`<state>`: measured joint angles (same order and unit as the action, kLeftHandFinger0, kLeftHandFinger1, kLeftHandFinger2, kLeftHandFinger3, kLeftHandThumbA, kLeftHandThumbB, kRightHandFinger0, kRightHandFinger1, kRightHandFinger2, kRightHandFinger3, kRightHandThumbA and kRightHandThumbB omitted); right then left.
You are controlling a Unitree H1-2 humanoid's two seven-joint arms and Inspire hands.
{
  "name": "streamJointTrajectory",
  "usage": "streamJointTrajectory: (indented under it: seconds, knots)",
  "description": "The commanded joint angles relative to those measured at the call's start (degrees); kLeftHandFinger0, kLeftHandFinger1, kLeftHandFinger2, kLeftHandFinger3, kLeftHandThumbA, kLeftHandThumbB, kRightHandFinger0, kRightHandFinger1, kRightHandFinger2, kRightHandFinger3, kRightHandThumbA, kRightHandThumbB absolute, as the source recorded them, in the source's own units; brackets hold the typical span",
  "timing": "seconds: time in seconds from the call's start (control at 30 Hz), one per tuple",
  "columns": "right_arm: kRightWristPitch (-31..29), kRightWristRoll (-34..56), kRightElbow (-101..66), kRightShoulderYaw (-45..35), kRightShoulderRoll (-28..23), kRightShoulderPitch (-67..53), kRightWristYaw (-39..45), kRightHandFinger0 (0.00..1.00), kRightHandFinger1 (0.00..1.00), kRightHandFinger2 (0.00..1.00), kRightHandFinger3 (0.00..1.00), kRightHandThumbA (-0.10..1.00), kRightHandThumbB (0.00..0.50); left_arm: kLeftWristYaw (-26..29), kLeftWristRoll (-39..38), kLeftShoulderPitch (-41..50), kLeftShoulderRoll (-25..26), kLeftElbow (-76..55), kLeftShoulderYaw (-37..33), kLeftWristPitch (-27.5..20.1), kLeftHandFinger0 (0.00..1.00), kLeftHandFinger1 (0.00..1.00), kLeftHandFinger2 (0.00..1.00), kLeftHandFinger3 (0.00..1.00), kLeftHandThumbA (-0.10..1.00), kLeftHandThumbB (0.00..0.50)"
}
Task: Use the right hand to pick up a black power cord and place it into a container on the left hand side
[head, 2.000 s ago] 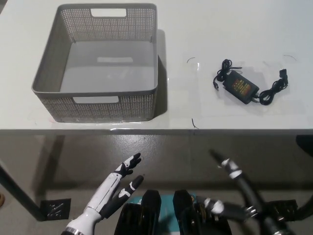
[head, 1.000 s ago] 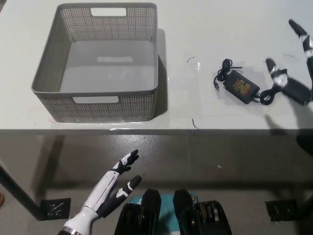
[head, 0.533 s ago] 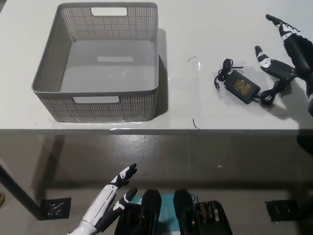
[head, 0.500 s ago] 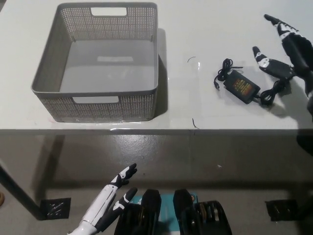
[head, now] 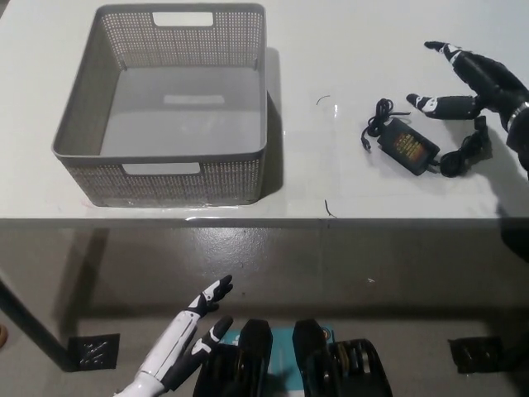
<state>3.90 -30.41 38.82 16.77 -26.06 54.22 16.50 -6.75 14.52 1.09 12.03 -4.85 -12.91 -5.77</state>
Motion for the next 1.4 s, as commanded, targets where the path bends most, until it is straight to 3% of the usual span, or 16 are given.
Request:
streamJointTrajectory:
  seconds: [0.0, 0.2, 0.73, 0.97, 1.37]
  knots:
    - [2.2, 1.6, 1.5, 0.2, -2.0, 4.6, 5.5, 1.00, 1.00, 1.00, 1.00, 0.79, 0.500, -0.7, 0.4, -0.9, 0.3, -2.0, 0.1, -0.8, 1.00, 1.00, 1.00, 1.00, 1.00, 0.152]
    - [2.5, 1.1, 4.4, 1.1, -1.6, 5.2, 7.0, 1.00, 1.00, 1.00, 1.00, 0.86, 0.500, -0.6, 0.6, -0.9, 0.2, -1.8, 0.1, -1.2, 1.00, 1.00, 1.00, 1.00, 1.00, 0.158]
    - [1.2, 0.8, 16.5, 4.3, 1.5, 9.0, 8.3, 1.00, 1.00, 1.00, 1.00, 0.84, 0.500, -1.0, 1.0, -2.4, 0.3, -1.7, 0.3, -1.0, 1.00, 1.00, 1.00, 1.00, 0.99, 0.147]
    - [2.0, 0.8, 17.2, 4.6, 2.1, 9.5, 7.6, 1.00, 1.00, 1.00, 1.00, 0.84, 0.500, -1.2, 1.1, -3.2, 0.3, -1.4, 0.3, -0.8, 1.00, 1.00, 1.00, 1.00, 1.00, 0.184]
    - [0.9, 1.0, 19.3, 4.8, 2.9, 11.4, 7.1, 1.00, 1.00, 1.00, 1.00, 0.85, 0.500, -1.3, 1.4, -4.1, 0.5, -1.0, 0.2, -1.4, 1.00, 1.00, 1.00, 1.00, 0.99, 0.175]
